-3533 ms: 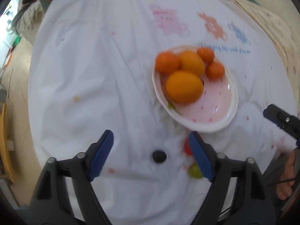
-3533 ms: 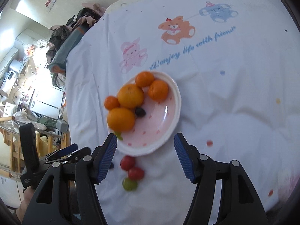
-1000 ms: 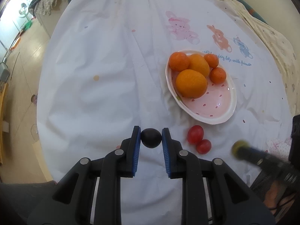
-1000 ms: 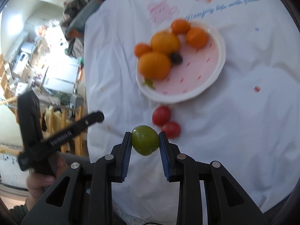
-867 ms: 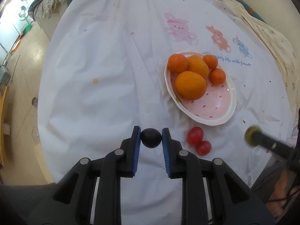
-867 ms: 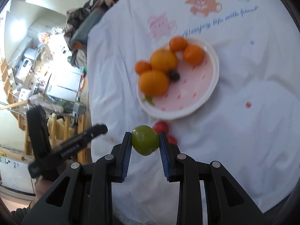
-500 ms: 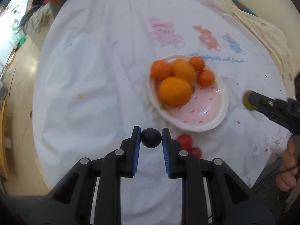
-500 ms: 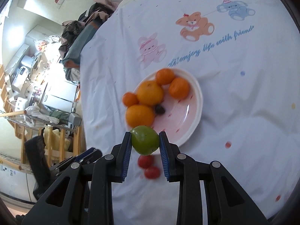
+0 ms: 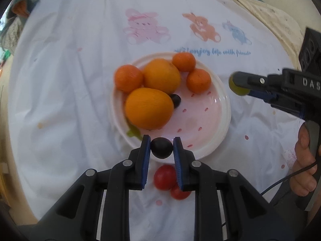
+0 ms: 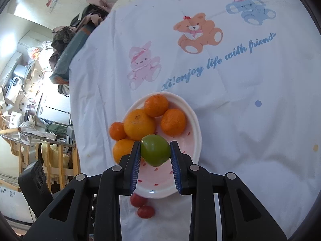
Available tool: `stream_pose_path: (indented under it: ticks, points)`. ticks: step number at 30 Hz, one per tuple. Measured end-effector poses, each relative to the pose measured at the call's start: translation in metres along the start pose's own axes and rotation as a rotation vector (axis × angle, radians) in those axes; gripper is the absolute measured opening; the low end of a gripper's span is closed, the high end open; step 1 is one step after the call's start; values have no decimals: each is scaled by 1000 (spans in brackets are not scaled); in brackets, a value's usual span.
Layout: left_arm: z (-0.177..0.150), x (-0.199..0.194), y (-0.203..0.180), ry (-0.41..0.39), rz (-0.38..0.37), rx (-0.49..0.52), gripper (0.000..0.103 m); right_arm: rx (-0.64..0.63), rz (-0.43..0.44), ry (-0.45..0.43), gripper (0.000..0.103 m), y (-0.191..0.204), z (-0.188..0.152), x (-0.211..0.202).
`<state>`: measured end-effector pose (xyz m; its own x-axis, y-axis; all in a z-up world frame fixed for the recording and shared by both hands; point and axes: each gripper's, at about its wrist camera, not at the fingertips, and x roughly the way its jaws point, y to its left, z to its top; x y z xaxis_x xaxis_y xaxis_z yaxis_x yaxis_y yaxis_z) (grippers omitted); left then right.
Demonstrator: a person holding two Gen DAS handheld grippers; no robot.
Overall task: Organize fruits
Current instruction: 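Carry both grapes over the pink plate and open both tools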
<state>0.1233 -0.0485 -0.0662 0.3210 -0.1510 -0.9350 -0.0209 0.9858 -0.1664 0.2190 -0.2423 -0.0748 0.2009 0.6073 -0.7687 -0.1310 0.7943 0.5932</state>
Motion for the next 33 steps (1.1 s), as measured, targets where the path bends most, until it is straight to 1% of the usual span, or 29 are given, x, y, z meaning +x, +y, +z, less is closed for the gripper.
stream_pose_path:
  ticks: [5,8,11,14,20,22,24,26,27,29,31,32,33]
  points:
    - [1,20,-11,29,6,31,19,-16,-55,76,31,-8,4,20]
    - [4,31,-11,50,4,23,19,-2,-54,117,31,-14,2,29]
    - [5,38,-13,70,-8,23,19,-12,-73,131,31,-15,0,34]
    - [4,42,-15,74,-23,26,20,13,-84,134,31,-21,1,36]
    - [4,47,-14,89,-30,17,20,31,-73,121,32,-24,3,34]
    - [4,48,-14,99,-36,13,25,41,-69,116,33,-25,3,33]
    - [5,49,-13,101,-50,-6,50,41,-71,112,33,-25,3,33]
    - [4,45,-11,79,-61,-17,61,45,-73,108,33,-24,3,33]
    - [5,44,-11,77,-57,-14,64,48,-72,108,33,-24,4,33]
    - [5,43,-12,77,-51,-5,64,60,-63,108,35,-25,4,33]
    - [5,40,-10,75,-54,-12,64,63,-26,99,51,-24,4,30]
    - [5,38,-9,74,-58,-20,64,55,-29,92,54,-22,4,29]
    - [5,38,-8,74,-61,-24,64,37,-48,78,55,-19,5,26]
